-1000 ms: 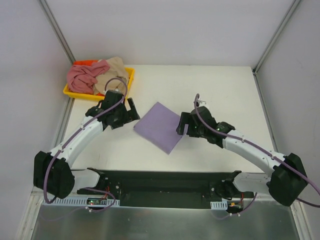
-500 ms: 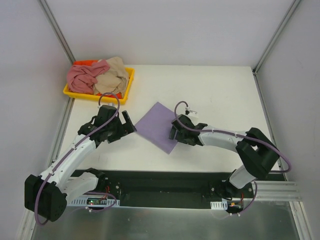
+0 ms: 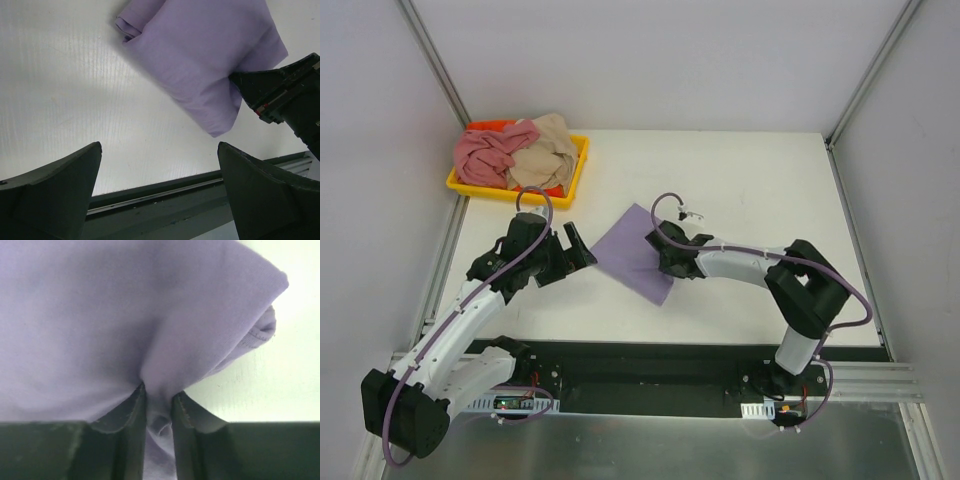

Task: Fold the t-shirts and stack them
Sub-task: Put the neatly folded tshirt into the corner of the board with the right arm

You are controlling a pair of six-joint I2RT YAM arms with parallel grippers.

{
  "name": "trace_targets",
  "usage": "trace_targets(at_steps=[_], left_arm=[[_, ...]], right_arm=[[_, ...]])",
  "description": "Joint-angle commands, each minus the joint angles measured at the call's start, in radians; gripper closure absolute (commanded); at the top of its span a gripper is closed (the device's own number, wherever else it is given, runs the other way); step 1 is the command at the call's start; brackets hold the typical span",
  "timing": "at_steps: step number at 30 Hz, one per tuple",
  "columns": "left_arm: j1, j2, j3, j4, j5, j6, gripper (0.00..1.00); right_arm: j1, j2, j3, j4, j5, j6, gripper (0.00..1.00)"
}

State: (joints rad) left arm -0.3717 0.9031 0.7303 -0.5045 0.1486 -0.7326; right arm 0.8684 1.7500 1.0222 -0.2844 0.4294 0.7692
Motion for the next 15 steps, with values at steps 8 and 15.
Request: trace_targets(at_steps=[8,15], left_arm=[[0.001,-0.007,0.014,0.009,-0.035,0.045,0.01],[0.002,-0.017,0.006,0.006,-0.174,0.045,0.01]], right_arm=[[-0.300,0.129,0.286,-0.405,0.029,-0.761,1.00],[-0.561,0.288,0.534,-0.384,-0.020,-0.972,1.00]])
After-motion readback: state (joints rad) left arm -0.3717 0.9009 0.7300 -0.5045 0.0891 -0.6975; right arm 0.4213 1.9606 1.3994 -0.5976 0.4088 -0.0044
